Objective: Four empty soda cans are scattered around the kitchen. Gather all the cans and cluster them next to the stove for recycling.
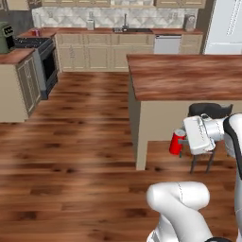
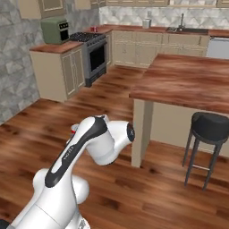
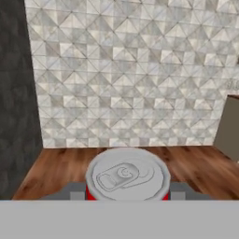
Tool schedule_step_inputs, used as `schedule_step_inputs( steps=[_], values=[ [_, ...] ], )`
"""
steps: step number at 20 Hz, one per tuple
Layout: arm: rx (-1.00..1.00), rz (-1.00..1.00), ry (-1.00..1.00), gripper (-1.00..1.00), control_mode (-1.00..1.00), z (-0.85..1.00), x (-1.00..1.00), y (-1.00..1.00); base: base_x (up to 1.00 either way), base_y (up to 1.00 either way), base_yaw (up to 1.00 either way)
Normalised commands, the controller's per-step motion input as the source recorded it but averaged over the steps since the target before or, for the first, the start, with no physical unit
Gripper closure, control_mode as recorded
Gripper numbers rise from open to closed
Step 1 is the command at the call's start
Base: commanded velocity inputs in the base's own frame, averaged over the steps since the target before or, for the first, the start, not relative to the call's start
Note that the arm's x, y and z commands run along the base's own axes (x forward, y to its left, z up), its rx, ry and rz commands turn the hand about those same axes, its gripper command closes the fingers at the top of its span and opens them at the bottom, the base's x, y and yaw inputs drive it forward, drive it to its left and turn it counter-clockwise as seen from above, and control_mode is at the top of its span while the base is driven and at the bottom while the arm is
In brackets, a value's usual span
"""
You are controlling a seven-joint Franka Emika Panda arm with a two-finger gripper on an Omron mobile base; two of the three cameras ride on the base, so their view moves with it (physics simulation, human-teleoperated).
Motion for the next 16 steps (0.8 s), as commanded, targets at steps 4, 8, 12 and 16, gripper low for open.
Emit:
schedule_step_inputs(
  steps=[4,8,12,16],
  values=[
    [0.0,0.0,0.0,1.0,1.0,0.0,0.0,0.0,0.23,1.0,-0.03],
    [0.0,0.0,0.0,1.0,1.0,0.0,0.0,0.0,0.22,1.0,-0.03],
    [0.0,0.0,0.0,1.0,1.0,0.0,0.0,0.0,0.22,1.0,-0.03],
    [0.0,0.0,0.0,1.0,1.0,0.0,0.0,0.0,0.21,1.0,-0.03]
  ],
)
